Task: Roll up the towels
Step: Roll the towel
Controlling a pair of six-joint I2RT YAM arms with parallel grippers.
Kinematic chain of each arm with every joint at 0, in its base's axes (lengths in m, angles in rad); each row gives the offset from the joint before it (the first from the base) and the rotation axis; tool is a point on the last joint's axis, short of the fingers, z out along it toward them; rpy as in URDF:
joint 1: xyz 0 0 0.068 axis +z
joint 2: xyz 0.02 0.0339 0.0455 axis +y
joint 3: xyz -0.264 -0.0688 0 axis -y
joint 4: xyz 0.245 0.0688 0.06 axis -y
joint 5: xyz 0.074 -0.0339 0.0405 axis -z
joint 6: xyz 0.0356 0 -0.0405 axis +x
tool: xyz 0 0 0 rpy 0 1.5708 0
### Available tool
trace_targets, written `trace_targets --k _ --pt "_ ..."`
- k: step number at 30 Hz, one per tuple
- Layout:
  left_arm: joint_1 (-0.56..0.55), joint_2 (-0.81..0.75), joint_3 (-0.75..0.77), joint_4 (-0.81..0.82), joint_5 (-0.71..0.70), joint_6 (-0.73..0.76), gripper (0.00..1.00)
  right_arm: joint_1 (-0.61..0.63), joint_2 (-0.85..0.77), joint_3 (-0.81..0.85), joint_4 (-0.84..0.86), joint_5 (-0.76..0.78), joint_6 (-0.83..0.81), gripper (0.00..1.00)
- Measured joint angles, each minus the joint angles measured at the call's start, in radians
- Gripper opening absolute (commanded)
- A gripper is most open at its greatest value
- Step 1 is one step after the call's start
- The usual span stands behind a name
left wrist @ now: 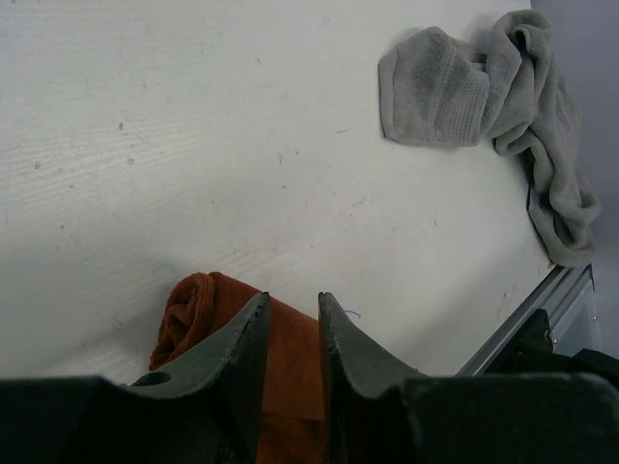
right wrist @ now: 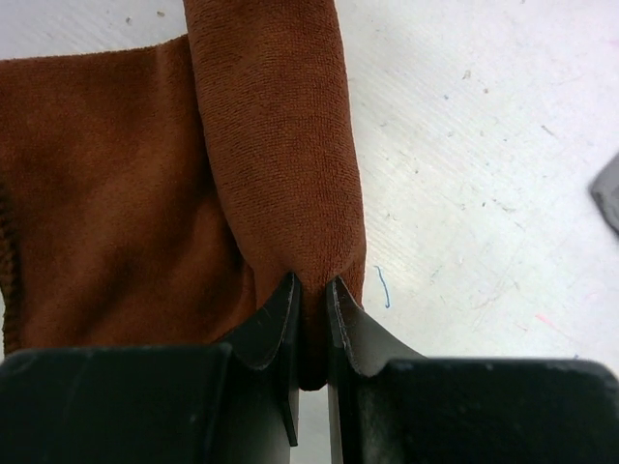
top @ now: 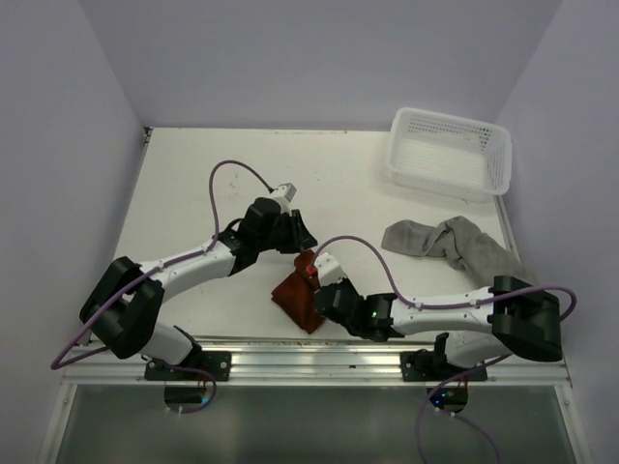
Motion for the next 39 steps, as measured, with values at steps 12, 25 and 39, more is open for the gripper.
trace_targets --k 12,25,39 --pt "-0.011 -0.04 -0.055 0.024 0.016 -0.028 0.31 0.204 0.229 0.14 -0.103 0.32 -0.008 0.0" --pt "-0.058 -0.07 -0.177 0.067 0.02 -0.064 0.31 0.315 0.431 0.272 -0.226 0.458 0.01 0.0" --pt "-0.07 -0.11 -0.338 0.177 -0.01 -0.104 0.3 0.318 0.435 0.275 -0.25 0.454 0.063 0.29"
